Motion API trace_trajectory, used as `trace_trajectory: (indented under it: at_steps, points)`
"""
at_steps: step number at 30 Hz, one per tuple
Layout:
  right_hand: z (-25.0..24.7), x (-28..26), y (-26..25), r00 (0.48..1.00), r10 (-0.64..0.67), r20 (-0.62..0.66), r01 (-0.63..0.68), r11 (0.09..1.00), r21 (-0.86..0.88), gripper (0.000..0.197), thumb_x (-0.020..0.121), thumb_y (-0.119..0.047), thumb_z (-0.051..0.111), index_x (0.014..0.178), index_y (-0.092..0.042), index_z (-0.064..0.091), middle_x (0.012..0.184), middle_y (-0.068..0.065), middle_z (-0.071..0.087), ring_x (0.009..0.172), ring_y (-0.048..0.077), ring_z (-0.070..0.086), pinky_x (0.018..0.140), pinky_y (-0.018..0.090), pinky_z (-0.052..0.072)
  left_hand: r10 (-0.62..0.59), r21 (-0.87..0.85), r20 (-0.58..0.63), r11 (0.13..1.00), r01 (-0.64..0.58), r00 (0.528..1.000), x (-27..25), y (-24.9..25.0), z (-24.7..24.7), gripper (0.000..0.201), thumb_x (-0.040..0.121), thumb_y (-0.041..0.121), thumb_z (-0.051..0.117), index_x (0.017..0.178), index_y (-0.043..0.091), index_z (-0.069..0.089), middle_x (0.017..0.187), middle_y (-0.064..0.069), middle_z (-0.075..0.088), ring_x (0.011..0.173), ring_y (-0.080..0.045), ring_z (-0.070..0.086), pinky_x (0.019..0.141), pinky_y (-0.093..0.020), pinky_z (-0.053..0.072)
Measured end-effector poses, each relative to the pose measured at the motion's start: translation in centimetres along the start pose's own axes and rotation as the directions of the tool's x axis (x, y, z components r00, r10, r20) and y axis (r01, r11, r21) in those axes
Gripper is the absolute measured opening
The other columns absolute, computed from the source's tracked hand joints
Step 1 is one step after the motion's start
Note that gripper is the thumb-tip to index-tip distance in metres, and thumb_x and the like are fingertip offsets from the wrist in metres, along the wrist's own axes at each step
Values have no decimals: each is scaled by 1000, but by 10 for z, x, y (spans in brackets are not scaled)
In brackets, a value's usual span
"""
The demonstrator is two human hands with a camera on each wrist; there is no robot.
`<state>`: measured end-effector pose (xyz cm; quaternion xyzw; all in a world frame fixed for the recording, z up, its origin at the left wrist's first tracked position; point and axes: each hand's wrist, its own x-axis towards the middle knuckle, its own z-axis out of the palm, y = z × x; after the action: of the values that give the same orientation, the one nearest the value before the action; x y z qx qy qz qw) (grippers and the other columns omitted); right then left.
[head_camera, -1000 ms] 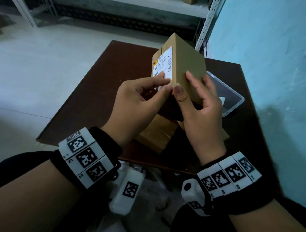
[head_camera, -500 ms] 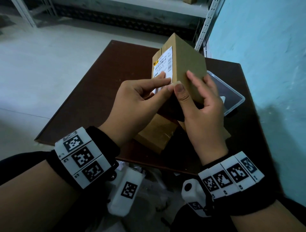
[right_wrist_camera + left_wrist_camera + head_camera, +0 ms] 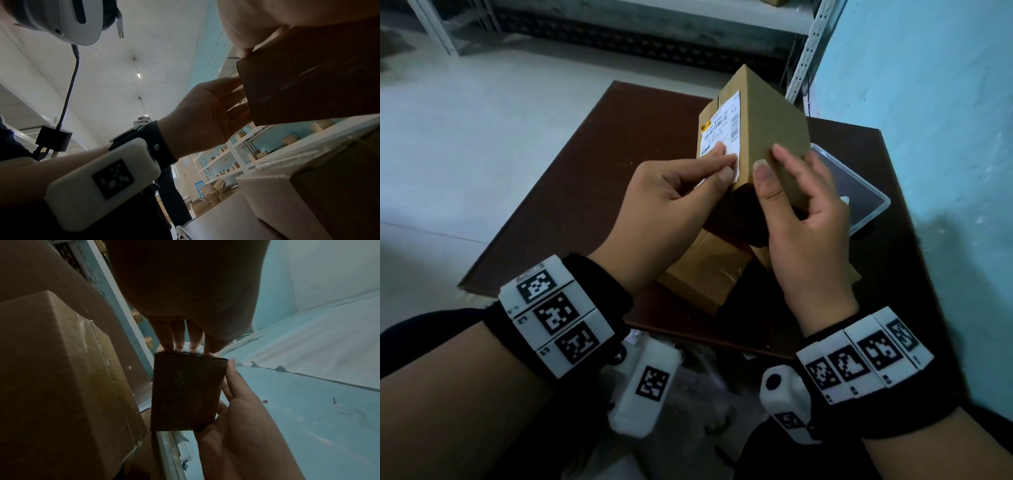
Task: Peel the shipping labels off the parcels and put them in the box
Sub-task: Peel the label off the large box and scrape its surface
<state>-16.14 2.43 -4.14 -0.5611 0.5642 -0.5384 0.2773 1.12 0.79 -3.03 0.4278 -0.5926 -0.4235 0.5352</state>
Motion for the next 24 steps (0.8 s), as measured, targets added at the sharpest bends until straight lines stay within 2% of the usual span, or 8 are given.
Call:
trace_trajectory:
  at_steps: [3,6,9,11,13,16,19,24]
  points:
    - [-1,-1,0,1000,-7,5,7,1000,7,54,96,-64,66,143,-38,68,165,-8,43,150,12,43,117,46,50,15,-12,-6,1000,-15,1000,0,-1,0,25,98,14,73,123,8,75,128,-2,73,130,-5,63,105,-33,57]
    - [-1,-1,0,1000,-12,8,12,1000,-2,51,98,-61,67,143,-38,68,166,-6,42,151,11,43,116,46,51,25,2,-1,1000,-25,1000,1,-3,-2,23,99,12,72,122,10,75,126,-1,74,130,-5,63,105,-31,56]
    - [0,-1,1,1000,-6,4,6,1000,-2,53,95,-65,66,142,-40,68,165,-6,43,151,12,43,116,46,51,28,19,-18,999,-28,999,2,-3,-1,21,102,12,67,120,18,77,123,5,75,124,-6,66,95,-26,57]
    - [0,-1,2,1000,-7,4,7,1000,-2,54,95,-66,65,142,-40,68,165,-6,43,151,12,43,116,46,51,34,23,-12,999,-34,999,1,-2,0,21,101,17,70,121,14,77,123,4,75,123,-7,67,93,-27,59]
    - [0,-1,2,1000,-12,0,12,1000,0,55,94,-66,65,142,-40,68,165,-6,43,151,13,43,116,47,51,48,24,0,999,-48,999,1,-2,-1,27,98,19,73,122,8,76,127,-2,74,127,-8,66,97,-29,60]
    - [0,-1,2,1000,-19,3,19,1000,-18,54,95,-66,65,143,-39,67,165,-6,44,150,12,44,115,46,51,64,63,-4,996,-64,998,1,-3,-1,25,101,15,70,124,9,75,126,-1,74,125,-7,66,100,-33,59]
    - [0,-2,1,1000,-10,3,10,1000,-4,53,96,-63,66,143,-38,67,165,-5,43,150,12,44,115,45,52,57,63,-25,997,-55,998,1,-3,0,22,102,16,67,122,12,76,120,3,76,119,-7,69,93,-29,61]
    - [0,-3,1,1000,-4,-3,4,1000,5,53,95,-63,66,142,-39,68,165,-7,44,150,11,43,117,45,50,74,62,-30,996,-72,997,0,-3,2,25,99,16,73,121,8,75,119,-2,76,115,-10,72,91,-27,62]
